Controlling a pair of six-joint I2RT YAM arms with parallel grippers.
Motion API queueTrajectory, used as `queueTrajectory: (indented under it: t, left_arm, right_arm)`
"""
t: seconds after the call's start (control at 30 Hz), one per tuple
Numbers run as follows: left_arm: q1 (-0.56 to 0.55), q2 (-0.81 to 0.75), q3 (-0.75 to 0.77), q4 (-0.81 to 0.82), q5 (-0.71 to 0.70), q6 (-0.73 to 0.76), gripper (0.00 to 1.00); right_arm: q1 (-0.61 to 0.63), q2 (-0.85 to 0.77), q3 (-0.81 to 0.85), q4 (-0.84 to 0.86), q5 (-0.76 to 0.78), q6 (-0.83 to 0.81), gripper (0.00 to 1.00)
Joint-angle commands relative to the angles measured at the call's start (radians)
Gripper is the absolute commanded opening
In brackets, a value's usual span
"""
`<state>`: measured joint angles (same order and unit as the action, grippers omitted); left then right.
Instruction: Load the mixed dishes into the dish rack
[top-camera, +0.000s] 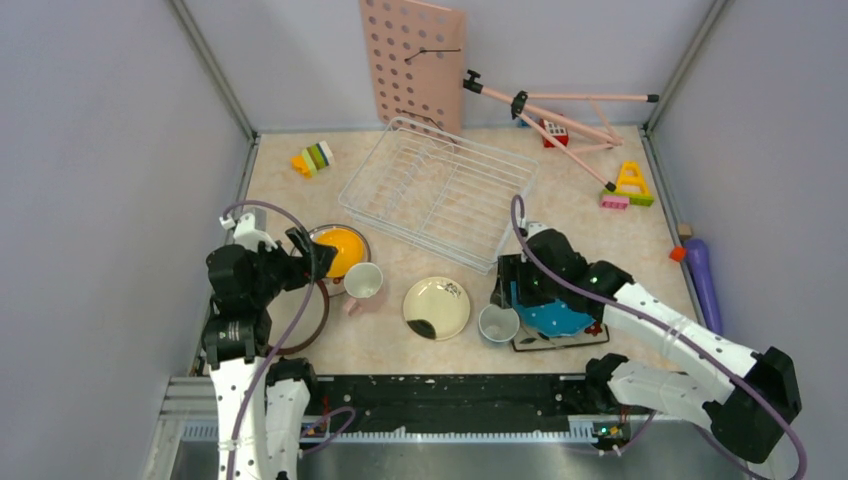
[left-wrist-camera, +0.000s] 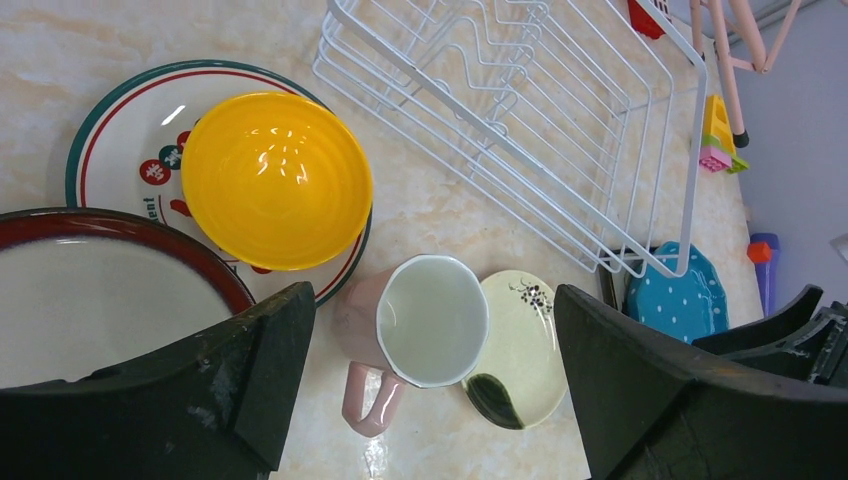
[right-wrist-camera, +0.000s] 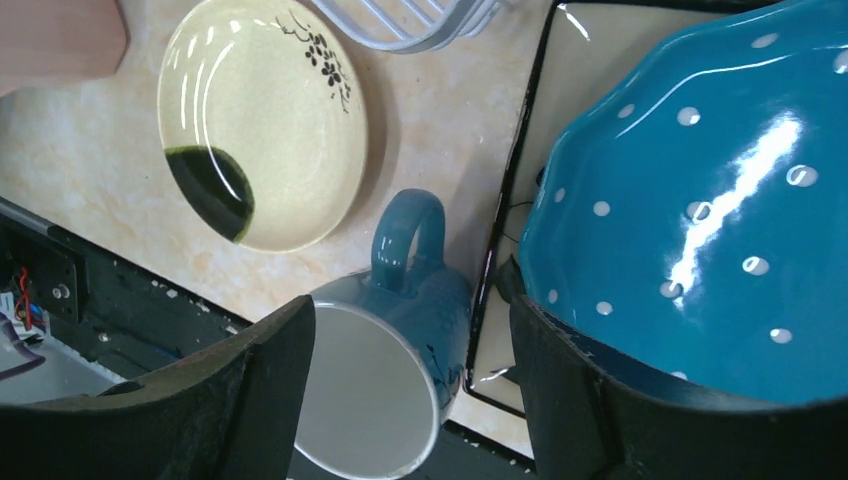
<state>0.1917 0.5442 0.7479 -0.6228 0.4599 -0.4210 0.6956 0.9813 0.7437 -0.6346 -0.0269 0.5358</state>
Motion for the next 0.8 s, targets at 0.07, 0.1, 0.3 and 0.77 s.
queueTrajectory:
  t: [0.07,0.1,0.3,0.77]
  left_arm:
    - [0.000,0.000,-0.005,0.066,0.036,-0.005,0.94]
    - [0.000,0.002,-0.005,0.066,0.037,-0.004,0.94]
    - [0.000,-0.004,-0.007,0.070,0.045,-0.005,0.94]
    - [0.000,0.007,-0.015,0.083,0.080,-0.007,0.90]
  right_arm:
    - [0.042,0.034,-0.009,0.035,0.022,0.028,0.66]
    - [0.048,0.036,-0.012,0.027,0.022,0.028,0.66]
    - [0.070,0.015,-0.055,0.008,0.033,0.039,0.58]
    - [0.071,-0.116,0.017,0.070,-0.033,0.010,0.00]
